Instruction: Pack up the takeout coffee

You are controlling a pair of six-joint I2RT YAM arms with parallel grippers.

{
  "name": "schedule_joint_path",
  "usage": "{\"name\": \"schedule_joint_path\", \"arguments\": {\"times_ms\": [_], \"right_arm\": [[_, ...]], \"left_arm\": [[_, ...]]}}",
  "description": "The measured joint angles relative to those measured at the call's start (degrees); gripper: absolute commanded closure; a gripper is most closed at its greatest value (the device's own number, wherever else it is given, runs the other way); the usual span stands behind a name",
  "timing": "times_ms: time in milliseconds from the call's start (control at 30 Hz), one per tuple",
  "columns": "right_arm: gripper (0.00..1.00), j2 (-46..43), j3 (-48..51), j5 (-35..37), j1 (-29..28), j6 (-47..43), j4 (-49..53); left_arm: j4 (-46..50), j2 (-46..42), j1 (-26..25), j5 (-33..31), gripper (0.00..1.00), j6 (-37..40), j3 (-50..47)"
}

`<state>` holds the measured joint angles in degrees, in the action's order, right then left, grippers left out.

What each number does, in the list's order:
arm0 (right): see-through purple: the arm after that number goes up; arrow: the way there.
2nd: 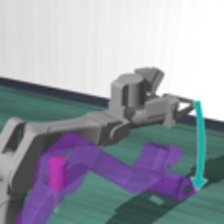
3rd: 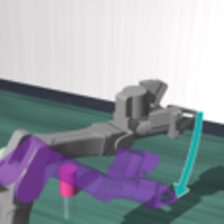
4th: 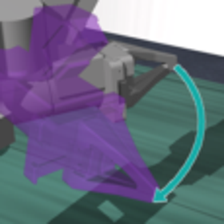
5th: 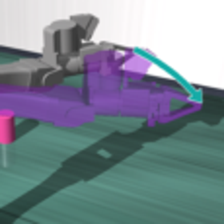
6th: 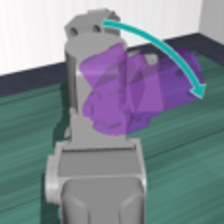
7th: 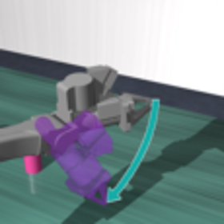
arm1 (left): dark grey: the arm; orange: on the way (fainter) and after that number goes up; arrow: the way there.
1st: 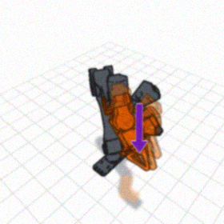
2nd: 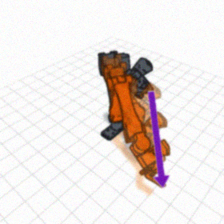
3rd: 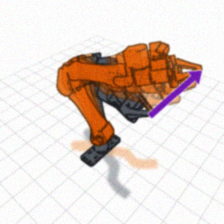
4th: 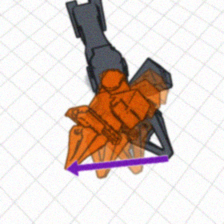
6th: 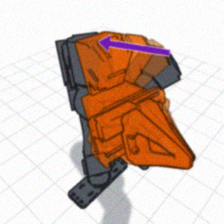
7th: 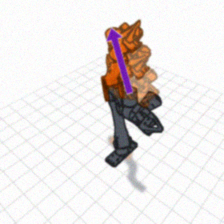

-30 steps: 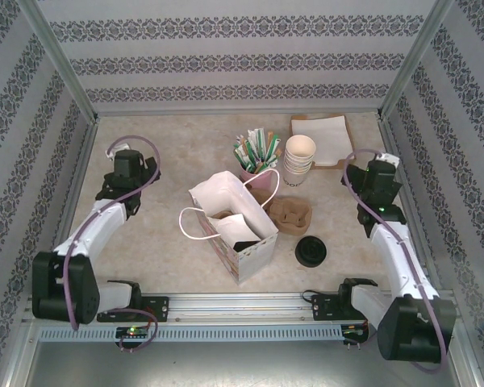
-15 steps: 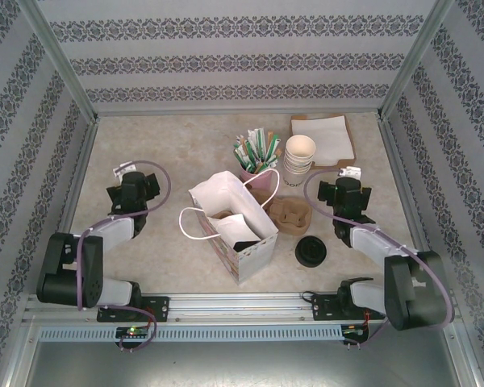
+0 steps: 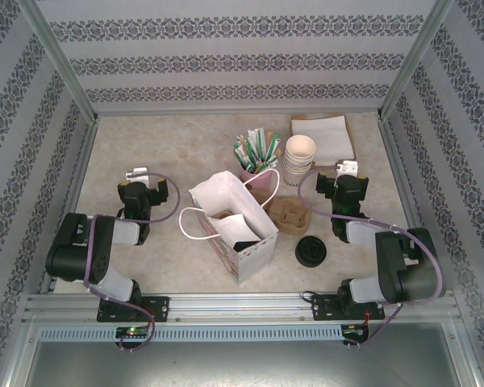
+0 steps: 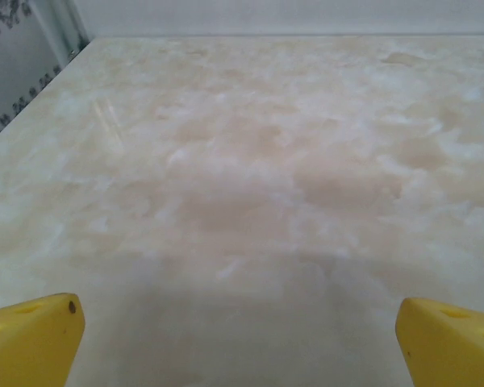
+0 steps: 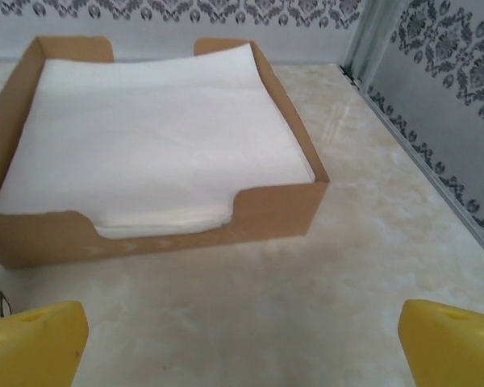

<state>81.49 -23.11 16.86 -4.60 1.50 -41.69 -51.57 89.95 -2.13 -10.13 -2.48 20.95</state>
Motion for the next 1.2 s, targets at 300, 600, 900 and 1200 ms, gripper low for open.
{"name": "schedule_joint_path", "arguments": {"times_ms": [300,600,900,1200], "right_arm": [[0.02,5.22,1.14,-4.98,1.88,0.04,-7.37],[0.02,5.25,1.44,-5.44,1.86,0.07,-8.39],[0.02,5.25,1.46,-5.44,1.86,0.09,-8.79],[0.02,5.27,1.51,-5.4,1.84,0.07,-8.83]], "left_arm": [[-3.04,0.81,0.02,0.31,0.0,0.42,-0.83],[-3.13,0.83,0.02,0.31,0.0,0.59,-0.66],[-3.08,0.83,0.02,2.69,0.0,1.05,-0.66],[-3.1,0.83,0.02,3.1,0.0,1.05,-0.66]]}}
